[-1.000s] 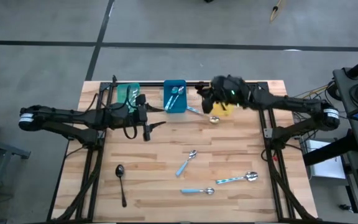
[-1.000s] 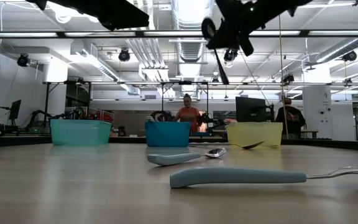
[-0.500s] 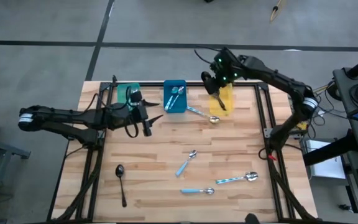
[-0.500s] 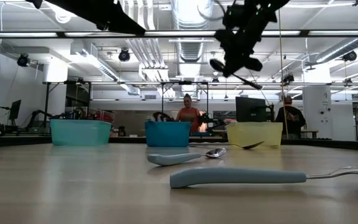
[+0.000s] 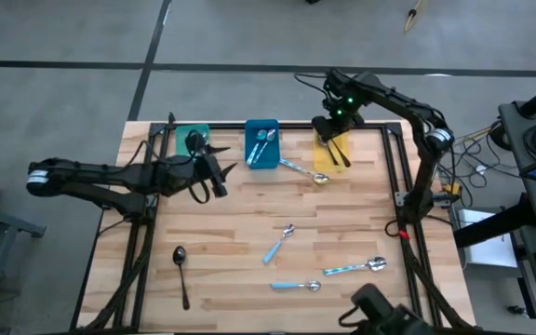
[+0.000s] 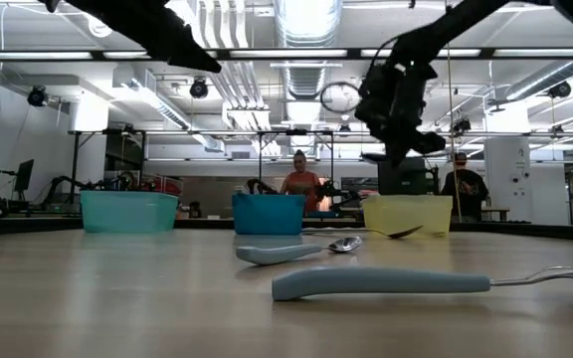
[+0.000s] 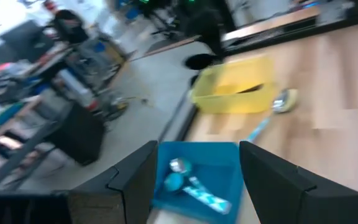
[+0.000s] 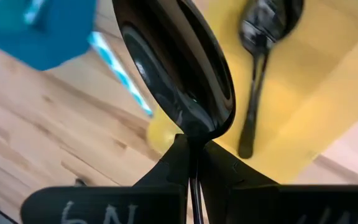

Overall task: Sort silverware by color (type)
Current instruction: Put the black spoon into the yellow bin

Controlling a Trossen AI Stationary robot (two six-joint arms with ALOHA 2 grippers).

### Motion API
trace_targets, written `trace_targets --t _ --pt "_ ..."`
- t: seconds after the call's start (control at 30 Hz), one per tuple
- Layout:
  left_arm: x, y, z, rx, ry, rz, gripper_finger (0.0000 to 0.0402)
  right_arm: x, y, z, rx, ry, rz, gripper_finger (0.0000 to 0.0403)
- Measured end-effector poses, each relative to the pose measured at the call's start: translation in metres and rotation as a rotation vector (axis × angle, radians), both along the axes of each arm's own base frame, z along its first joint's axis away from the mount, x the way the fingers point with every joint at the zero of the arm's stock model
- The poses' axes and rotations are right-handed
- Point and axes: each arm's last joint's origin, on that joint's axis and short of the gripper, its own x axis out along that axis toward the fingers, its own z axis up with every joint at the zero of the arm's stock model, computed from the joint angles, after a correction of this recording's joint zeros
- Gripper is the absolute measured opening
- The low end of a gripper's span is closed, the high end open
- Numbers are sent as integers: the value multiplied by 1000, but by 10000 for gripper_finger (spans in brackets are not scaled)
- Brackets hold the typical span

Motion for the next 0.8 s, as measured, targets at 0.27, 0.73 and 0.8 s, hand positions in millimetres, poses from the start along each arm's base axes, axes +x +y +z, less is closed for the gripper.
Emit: trace_targets --t 0.27,0.73,0.8 --pt "-11 4 7 66 -23 191 207 -13 -23 -31 144 70 -120 12" --pt "-16 5 3 78 14 222 207 -9 -35 -67 303 100 -204 12" --pt "-16 5 3 75 12 223 207 -9 -37 -71 312 108 -206 12"
